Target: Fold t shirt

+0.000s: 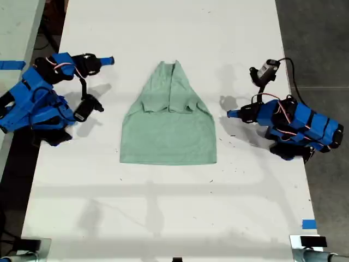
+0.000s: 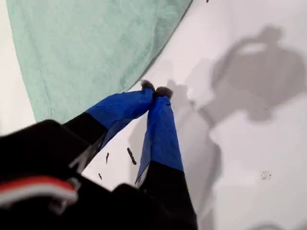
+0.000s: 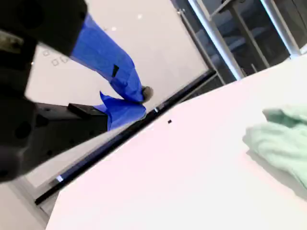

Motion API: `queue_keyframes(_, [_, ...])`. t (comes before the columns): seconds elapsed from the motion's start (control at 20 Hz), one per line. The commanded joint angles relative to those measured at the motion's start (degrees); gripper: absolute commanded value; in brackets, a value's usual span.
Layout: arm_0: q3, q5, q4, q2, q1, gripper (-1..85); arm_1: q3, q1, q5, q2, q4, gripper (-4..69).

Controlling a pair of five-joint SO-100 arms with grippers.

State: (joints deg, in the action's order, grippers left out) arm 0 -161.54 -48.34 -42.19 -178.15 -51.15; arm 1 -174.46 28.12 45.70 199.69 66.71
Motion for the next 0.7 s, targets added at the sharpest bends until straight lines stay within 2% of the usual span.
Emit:
queue_keyframes(0.0, [-19.0, -0.8, -3.2, -27.7, 2.0, -0.3, -2.5, 0.2, 0.9, 0.9, -0.1, 1.4])
queue_keyframes(0.65, [-23.6, 1.8, -5.1, -28.0, 2.5, -0.3, -2.5, 0.2, -1.0, 0.9, 0.1, 1.4])
